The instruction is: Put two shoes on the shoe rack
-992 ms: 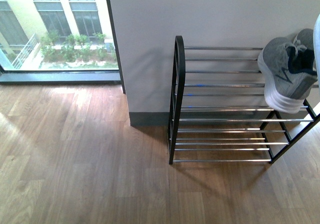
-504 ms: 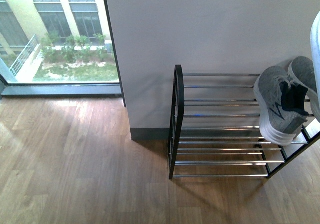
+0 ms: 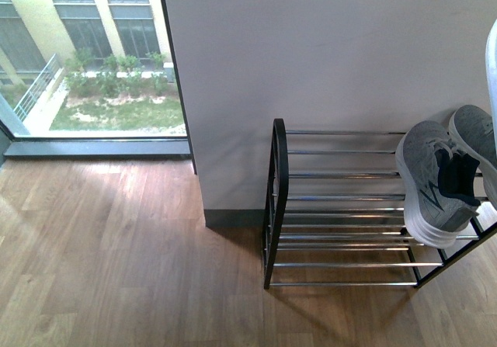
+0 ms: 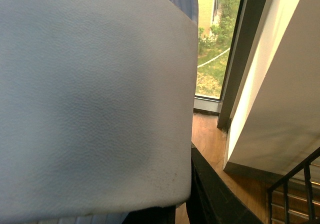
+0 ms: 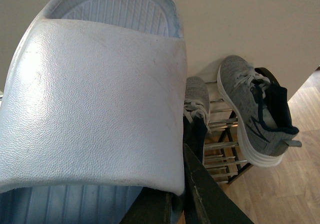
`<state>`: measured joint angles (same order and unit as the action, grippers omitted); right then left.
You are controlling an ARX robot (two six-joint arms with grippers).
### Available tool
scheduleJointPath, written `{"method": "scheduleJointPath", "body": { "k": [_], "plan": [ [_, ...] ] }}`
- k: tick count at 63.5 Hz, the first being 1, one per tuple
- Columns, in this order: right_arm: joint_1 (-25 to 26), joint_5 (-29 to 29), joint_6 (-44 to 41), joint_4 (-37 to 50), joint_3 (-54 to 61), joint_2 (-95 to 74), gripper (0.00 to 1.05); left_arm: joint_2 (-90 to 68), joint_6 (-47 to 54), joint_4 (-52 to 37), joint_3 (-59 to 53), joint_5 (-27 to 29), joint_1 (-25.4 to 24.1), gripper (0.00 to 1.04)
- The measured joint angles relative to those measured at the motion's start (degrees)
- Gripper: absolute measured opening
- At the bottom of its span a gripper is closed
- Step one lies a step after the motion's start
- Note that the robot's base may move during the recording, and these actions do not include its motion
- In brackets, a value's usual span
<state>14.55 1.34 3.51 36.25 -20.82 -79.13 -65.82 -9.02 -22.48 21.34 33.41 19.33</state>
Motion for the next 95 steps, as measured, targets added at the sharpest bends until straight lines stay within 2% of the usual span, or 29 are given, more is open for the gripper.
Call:
{"method": "scheduleJointPath", "body": {
  "k": [12,14,15,19,25,31,44,58,66,76,85,95],
  "plan": [
    [0.0,0.2,0.0,0.1,0.0,-0.1,0.01,0.0,0.0,0.0,0.0,0.0,0.0,0.02],
    [0.3,1.6,-0.3,2.0,0.4,-0.7,0.01,0.0,0.0,0.0,0.0,0.0,0.0,0.02],
    [0.6,5.5,-0.7,5.5,1.0,-1.6,0.01,-0.1,0.0,0.0,0.0,0.0,0.0,0.02],
    [0.5,11.8,-1.0,13.3,1.6,-3.9,0.01,-0.1,0.0,0.0,0.0,0.0,0.0,0.02],
    [-1.9,13.7,-0.5,14.6,-0.4,-6.4,0.01,-0.1,0.0,0.0,0.0,0.0,0.0,0.02],
    [-5.0,11.1,1.1,11.1,-3.8,-9.2,0.01,-0.1,0.0,0.0,0.0,-0.1,0.0,0.02],
    [-14.5,0.0,7.1,1.7,-16.5,-22.7,0.01,-0.1,0.0,0.0,0.0,0.0,0.0,0.02],
    [-20.2,-12.6,10.7,-3.9,-30.4,-36.8,0.01,-0.1,0.0,0.0,0.0,0.0,0.0,0.02],
    [-19.6,-17.1,10.6,-5.9,-36.2,-43.7,0.01,-0.1,0.0,0.0,0.0,0.0,0.0,0.02],
    [-17.0,-20.0,8.9,-8.5,-43.0,-51.2,0.01,-0.1,0.0,0.0,0.0,0.0,0.0,0.02],
    [-15.7,-19.8,5.7,-8.1,-47.6,-56.3,0.01,-0.1,0.0,0.0,0.0,0.0,0.0,0.02],
    [-15.1,-16.6,2.6,-8.3,-54.5,-64.7,0.01,-0.1,0.0,0.0,0.0,0.0,0.0,0.02]
  ]
}}
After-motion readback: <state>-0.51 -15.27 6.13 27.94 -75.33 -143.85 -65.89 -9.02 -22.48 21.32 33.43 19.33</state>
